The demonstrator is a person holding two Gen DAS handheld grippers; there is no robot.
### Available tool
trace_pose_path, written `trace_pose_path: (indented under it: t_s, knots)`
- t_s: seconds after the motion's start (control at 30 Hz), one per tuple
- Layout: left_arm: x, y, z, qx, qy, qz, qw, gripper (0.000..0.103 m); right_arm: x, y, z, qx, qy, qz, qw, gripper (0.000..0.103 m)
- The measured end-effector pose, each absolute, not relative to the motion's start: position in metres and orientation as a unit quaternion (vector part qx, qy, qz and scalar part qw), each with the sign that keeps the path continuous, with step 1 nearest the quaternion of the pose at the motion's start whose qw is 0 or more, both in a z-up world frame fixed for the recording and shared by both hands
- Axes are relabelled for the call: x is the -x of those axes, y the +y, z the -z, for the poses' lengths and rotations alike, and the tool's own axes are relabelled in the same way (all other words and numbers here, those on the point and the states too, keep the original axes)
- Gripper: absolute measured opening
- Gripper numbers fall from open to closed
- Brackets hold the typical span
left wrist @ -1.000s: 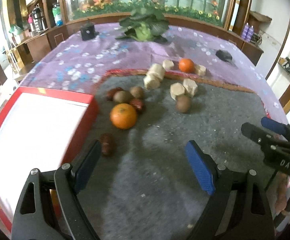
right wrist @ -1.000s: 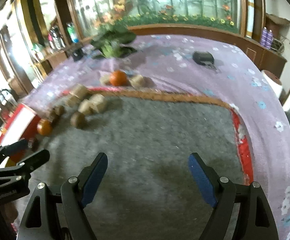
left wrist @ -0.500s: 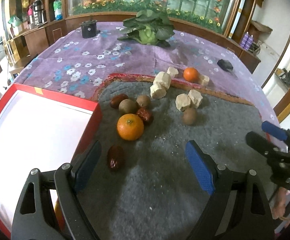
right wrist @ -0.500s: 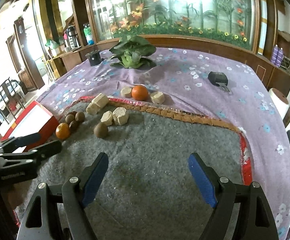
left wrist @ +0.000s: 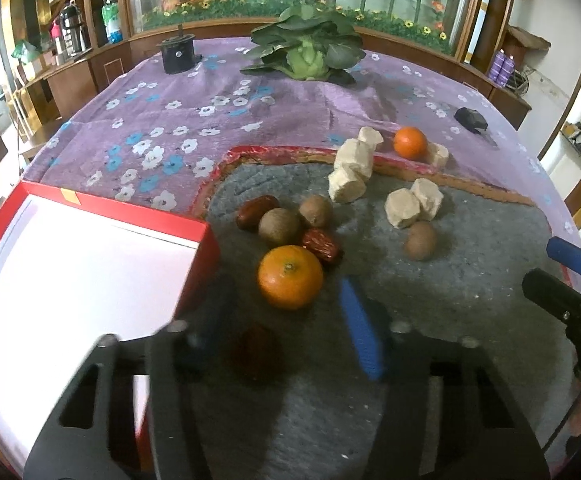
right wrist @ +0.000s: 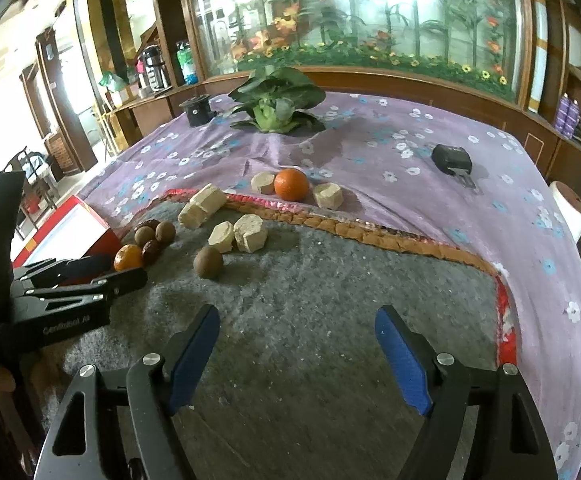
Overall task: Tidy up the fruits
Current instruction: 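Move the left tool toward the mandarin while the right tool approaches the brown kiwi, then close the left tool on the mandarin while the right tool grasps the kiwi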
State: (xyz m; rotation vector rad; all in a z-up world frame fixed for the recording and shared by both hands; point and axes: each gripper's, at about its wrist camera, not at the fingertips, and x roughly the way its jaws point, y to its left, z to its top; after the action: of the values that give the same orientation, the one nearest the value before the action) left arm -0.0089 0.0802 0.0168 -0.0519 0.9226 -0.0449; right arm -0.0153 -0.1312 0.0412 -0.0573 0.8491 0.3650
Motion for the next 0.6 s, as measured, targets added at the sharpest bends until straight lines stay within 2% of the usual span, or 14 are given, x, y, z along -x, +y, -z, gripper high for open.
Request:
trace_pose_path:
  t_s: [0.1,0.37,0.43,0.5,0.6]
  knots:
    - [0.006,0.083,-0.016,0.027,0.446,0.033,0.894,0.033,0.011,-0.124,-0.039,0.038,0.415,-0.183,0.891,0.071]
    - [0.008,0.084,-0.017,0.030,0.444,0.037,0.895,0.032,0.003,-0.094,-0.038,0.055,0.414,-0.227,0.880,0.066]
    - [0.010,0.082,-0.018,0.029,0.444,0.037,0.895,0.032,-0.003,-0.086,-0.035,0.059,0.418,-0.233,0.876,0.063]
    - [0.011,0.081,-0.018,0.027,0.443,0.035,0.895,0.032,-0.011,-0.079,-0.031,0.052,0.428,-0.244,0.869,0.055]
    - [0.012,0.082,-0.019,0.032,0.442,0.036,0.896,0.032,-0.022,-0.069,-0.025,0.056,0.435,-0.242,0.866,0.053]
